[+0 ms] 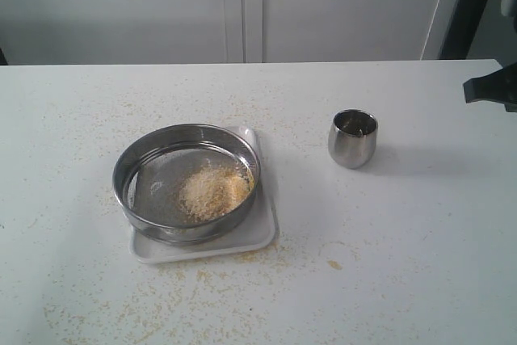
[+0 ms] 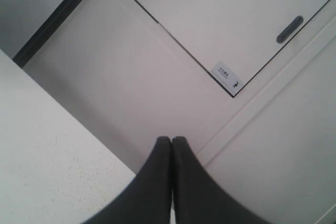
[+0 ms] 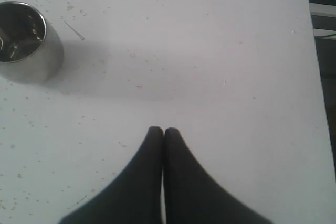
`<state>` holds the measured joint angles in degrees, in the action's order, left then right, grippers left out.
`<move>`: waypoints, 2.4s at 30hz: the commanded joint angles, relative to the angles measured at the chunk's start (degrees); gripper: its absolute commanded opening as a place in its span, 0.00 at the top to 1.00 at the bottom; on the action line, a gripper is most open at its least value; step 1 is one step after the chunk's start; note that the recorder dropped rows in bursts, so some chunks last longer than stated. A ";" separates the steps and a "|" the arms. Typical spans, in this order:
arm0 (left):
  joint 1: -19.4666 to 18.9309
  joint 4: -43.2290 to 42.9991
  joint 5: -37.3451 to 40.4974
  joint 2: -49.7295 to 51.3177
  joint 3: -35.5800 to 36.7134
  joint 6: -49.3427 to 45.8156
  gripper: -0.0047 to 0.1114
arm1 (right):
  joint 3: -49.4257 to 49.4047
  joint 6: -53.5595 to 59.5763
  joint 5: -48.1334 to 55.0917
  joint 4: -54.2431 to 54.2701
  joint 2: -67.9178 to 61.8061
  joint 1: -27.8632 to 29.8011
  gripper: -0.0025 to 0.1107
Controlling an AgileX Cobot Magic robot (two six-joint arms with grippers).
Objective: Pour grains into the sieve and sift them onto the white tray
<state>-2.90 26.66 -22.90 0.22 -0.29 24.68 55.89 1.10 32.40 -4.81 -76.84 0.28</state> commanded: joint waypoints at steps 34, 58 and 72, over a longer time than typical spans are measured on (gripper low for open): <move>0.29 0.21 54.45 51.14 -48.68 -46.69 0.96 | -0.07 0.28 0.03 0.15 0.36 0.15 0.98; 15.67 -1.47 62.77 85.28 -67.38 -51.46 0.42 | -0.07 0.28 0.03 0.15 0.36 0.15 0.98; 18.52 -13.65 59.57 100.11 -74.50 -34.65 0.36 | -0.07 0.28 0.03 0.15 0.36 0.15 0.98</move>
<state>15.33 13.04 37.78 99.51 -74.42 -9.96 55.89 1.13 32.49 -4.81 -76.84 0.28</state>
